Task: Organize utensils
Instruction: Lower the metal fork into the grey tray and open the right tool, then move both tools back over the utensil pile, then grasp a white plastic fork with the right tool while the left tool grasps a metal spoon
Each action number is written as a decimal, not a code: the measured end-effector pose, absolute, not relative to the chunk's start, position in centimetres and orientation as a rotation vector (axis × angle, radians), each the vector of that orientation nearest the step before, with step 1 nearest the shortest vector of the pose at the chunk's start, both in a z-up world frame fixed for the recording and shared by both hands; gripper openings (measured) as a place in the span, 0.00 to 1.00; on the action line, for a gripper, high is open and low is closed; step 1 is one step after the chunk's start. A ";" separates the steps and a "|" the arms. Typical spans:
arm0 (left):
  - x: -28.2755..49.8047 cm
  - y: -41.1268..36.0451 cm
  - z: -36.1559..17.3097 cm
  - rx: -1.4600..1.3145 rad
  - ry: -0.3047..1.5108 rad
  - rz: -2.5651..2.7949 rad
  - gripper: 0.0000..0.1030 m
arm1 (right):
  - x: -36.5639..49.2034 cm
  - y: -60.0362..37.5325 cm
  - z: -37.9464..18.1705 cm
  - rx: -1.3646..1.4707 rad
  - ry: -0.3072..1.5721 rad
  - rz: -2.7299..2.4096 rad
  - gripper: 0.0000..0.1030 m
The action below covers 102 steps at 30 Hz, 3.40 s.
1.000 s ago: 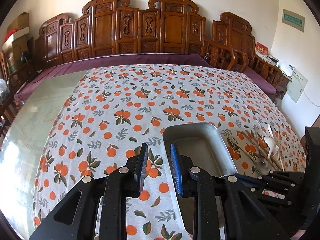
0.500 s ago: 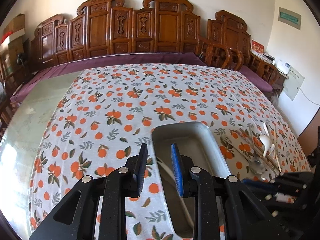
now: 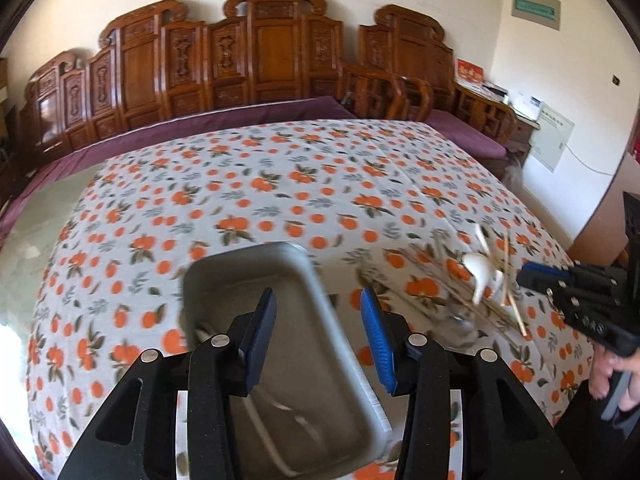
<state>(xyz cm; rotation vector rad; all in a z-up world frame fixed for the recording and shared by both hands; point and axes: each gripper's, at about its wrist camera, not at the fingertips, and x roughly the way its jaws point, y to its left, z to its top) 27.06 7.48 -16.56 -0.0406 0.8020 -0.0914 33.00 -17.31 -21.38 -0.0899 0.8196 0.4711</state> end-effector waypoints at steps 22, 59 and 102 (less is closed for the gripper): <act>29.1 -1.7 -19.5 0.008 0.860 -0.187 0.40 | 39.9 -21.8 -27.7 -0.070 0.922 0.388 0.34; 28.6 -5.1 -22.2 0.079 0.897 -0.226 0.40 | 40.7 -23.4 -28.7 -0.035 0.951 0.406 0.23; 34.4 -10.6 -25.1 0.071 1.000 -0.297 0.18 | 42.1 -26.6 -27.0 0.091 0.895 0.402 0.07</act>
